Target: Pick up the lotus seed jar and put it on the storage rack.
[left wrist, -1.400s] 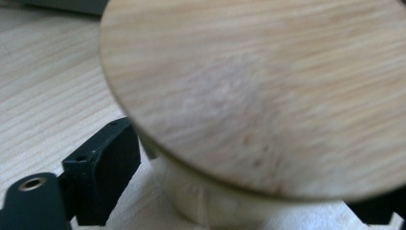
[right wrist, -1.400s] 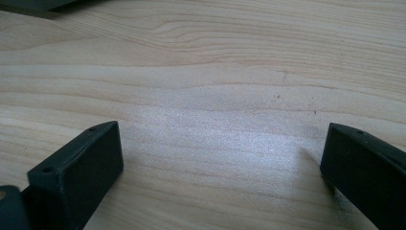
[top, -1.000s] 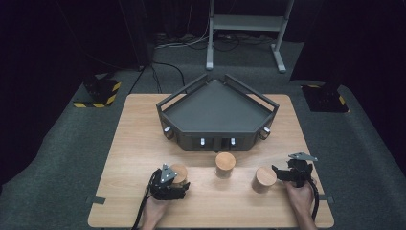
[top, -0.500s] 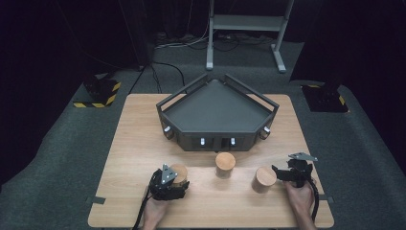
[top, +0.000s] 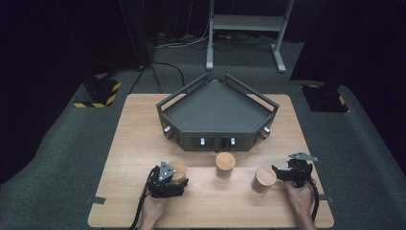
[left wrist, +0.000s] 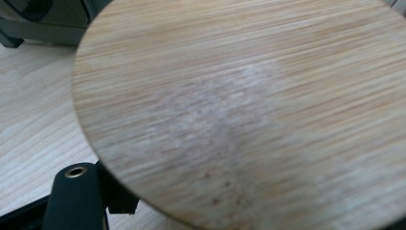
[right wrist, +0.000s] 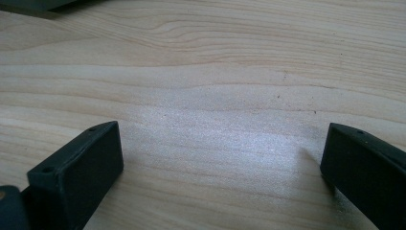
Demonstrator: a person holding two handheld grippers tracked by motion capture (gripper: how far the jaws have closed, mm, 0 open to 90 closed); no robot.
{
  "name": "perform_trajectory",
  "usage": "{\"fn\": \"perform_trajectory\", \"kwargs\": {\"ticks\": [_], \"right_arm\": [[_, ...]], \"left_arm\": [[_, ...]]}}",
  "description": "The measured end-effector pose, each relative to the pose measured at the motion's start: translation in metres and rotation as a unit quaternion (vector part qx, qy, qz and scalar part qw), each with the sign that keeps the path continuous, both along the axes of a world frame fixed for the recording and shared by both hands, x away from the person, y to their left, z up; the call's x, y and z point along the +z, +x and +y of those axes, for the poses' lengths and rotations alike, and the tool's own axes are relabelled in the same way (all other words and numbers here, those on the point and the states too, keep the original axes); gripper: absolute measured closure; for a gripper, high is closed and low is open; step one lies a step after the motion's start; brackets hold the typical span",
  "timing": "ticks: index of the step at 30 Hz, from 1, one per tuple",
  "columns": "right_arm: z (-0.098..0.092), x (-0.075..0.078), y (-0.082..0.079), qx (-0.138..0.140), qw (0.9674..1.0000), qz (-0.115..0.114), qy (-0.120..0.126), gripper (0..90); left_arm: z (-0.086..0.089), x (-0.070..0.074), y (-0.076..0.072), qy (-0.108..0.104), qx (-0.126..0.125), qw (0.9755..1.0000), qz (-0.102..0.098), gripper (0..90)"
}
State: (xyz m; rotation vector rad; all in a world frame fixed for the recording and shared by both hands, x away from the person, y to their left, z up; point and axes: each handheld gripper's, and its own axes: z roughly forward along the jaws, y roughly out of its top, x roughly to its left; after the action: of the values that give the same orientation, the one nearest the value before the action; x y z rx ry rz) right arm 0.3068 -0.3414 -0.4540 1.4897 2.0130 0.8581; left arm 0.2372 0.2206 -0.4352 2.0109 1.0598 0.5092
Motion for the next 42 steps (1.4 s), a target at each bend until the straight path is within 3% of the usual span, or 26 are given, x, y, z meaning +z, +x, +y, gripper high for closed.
{"fn": "perform_trajectory", "kwargs": {"ticks": [16,32,42], "right_arm": [[0.0,0.0,0.0,0.0,1.0,0.0,0.0,0.3],[0.0,0.0,0.0,0.0,1.0,0.0,0.0,0.3],[0.0,0.0,0.0,0.0,1.0,0.0,0.0,0.3]], "left_arm": [[0.002,0.039,0.018,-0.009,-0.014,0.9997,0.017,25.5],[0.014,0.072,0.035,-0.039,-0.014,0.9988,0.025,25.5],[0.015,0.093,0.049,-0.044,-0.02,0.9984,0.029,25.5]]}}
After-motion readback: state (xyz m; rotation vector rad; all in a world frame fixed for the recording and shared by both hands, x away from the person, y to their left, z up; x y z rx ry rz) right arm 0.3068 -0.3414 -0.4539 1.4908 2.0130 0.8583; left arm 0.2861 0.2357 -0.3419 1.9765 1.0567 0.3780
